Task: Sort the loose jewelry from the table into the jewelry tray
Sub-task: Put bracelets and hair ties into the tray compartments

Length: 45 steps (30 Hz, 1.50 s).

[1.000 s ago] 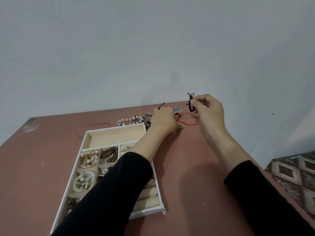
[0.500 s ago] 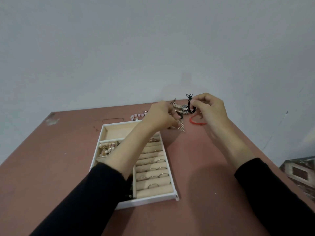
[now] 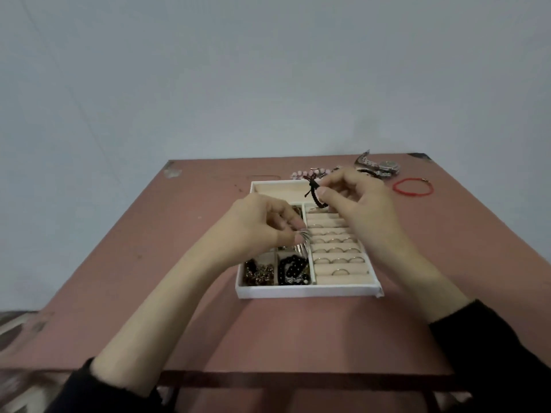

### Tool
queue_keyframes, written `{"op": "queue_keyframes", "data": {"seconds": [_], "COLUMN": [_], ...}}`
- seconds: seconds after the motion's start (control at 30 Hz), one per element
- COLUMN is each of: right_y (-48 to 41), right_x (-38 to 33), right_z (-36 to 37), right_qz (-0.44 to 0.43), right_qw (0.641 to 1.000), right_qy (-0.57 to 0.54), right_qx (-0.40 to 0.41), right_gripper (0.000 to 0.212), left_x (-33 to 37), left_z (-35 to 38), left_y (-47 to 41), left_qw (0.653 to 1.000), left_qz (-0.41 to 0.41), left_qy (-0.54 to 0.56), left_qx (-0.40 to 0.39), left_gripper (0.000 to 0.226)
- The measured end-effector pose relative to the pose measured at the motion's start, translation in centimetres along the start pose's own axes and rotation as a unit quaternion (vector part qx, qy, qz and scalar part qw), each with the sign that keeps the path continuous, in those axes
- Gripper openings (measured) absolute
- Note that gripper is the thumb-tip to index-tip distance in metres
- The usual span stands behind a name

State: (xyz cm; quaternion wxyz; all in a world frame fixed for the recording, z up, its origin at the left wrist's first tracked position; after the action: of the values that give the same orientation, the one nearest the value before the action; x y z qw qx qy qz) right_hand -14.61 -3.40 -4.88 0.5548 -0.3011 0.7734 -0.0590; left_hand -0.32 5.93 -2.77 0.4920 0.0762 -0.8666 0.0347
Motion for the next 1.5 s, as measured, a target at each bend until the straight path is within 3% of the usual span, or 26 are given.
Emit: {"op": "queue_keyframes", "data": {"seconds": [0.2,0.43,0.63,0.7,0.8,0.9,0.97,1.17,1.5], "right_y": [0.5,0.5,0.3,0.1,-1.3,-4.0,-5.7,-7.5,-8.8], "right_x": [0.2,0.2,0.5,0.3,-0.1,-0.6,-0.8,0.5,1.1], "right_z": [0.2,0.2,0.0,-0.1,-0.2,0.6,1.8,4.6,4.9], "right_qz": [-0.005,-0.005,-0.006,-0.007,-0.007,-0.042,-0.078,-0.157,-0.116], "right_qw": [0.999,0.999,0.999,1.000,0.999,0.991,0.977,0.912,0.885], "right_qy": [0.034,0.042,0.036,0.026,0.024,0.103,0.161,0.261,0.318], "right_qx": [0.000,0.007,0.006,-0.003,-0.030,-0.073,-0.119,-0.275,-0.319], "right_gripper": [0.008,0.008,0.007,0.008,0.008,0.005,0.005,0.010,0.018], "left_x": [-0.4,-0.5,-0.9,-1.0,-2.2,-4.1,-5.3,-6.8,-7.1], "left_z": [0.0,-0.3,-0.7,-1.6,-2.9,-3.4,-3.6,-4.4,-4.1], "left_y": [1.2,1.3,1.2,0.7,-1.3,-3.9,-5.1,-6.0,-6.7], "left_qw": [0.997,0.991,0.995,0.999,0.988,0.954,0.937,0.929,0.928], "left_qz": [-0.013,0.015,0.019,0.030,0.058,0.082,0.099,0.122,0.118], "left_qy": [-0.062,-0.125,-0.086,-0.032,0.013,0.056,0.065,0.061,0.079], "left_qx": [-0.047,-0.034,-0.046,-0.008,0.141,0.283,0.328,0.343,0.344], "left_gripper": [0.009,0.013,0.012,0.010,0.011,0.012,0.016,0.019,0.018]}}
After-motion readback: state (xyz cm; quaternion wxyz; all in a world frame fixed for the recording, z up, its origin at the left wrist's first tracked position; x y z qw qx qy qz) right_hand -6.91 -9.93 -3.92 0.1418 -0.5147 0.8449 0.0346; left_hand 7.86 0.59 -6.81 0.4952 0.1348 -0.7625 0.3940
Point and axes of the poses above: each hand's wrist, its own y-axis away from the middle knuckle, its own z-axis out of the palm, x = y × z, the point moved 1 cm from there along -y, towards the middle knuckle, and after that the axes turned 8 degrees about y, right-handed, at the moved point
